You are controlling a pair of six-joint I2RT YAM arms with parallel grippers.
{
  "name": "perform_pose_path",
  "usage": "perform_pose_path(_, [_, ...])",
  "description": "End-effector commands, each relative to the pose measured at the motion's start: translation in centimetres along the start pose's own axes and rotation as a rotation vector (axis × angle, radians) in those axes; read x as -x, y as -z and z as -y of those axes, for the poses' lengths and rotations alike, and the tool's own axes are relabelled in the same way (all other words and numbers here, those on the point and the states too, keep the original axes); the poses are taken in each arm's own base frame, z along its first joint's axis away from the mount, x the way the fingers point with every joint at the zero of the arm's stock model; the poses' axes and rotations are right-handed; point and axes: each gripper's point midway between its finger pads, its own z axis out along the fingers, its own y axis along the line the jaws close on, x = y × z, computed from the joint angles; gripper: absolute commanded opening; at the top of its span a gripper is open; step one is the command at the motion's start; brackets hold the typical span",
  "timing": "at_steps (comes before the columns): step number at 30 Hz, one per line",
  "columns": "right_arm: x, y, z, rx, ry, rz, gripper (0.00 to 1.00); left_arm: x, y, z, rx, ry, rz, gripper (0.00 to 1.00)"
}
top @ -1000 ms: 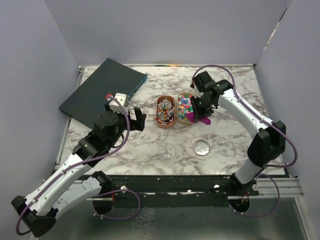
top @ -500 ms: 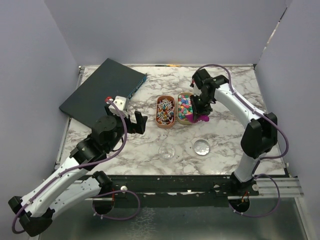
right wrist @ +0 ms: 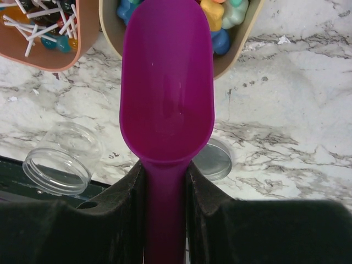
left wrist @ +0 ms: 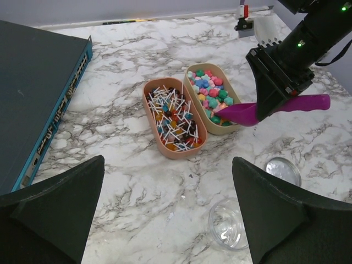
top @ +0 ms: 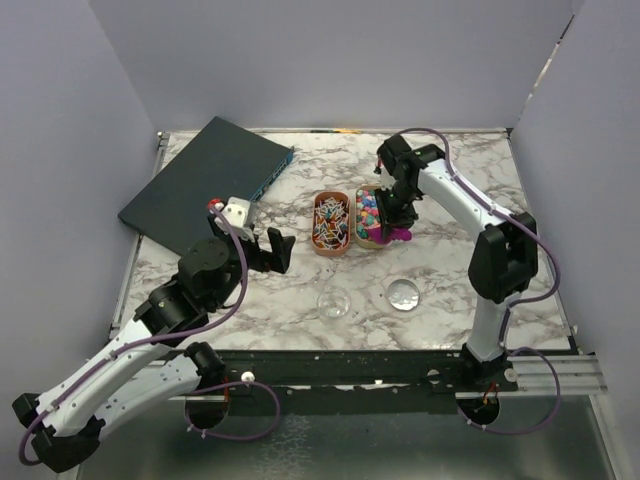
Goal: Pack the candies
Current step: Scoop the fake candies from the storage box.
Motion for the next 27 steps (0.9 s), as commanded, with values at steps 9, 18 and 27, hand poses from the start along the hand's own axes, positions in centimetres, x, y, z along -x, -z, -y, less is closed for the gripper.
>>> perform_pose_path(9, [1.5, -2.5, -0.1, -0.010, -0.046, -0.077, 0.01, 0.3, 0.9, -0.6, 0.022, -0.011, 0.026, 0.99])
perform_pose_path(18, [3.1, -4.5, -0.2, -0.007, -0.069, -0.057, 0.01, 0.3, 1.0, -0.7, 0.027, -0.013, 0.028, 0.99])
perform_pose_path(27, [3.5, -6.3, 0.7, -0.046, -0.097, 0.008, 0.00, 0.0, 0.7, -0.8, 0.036, -0.020, 0.015, 0.99])
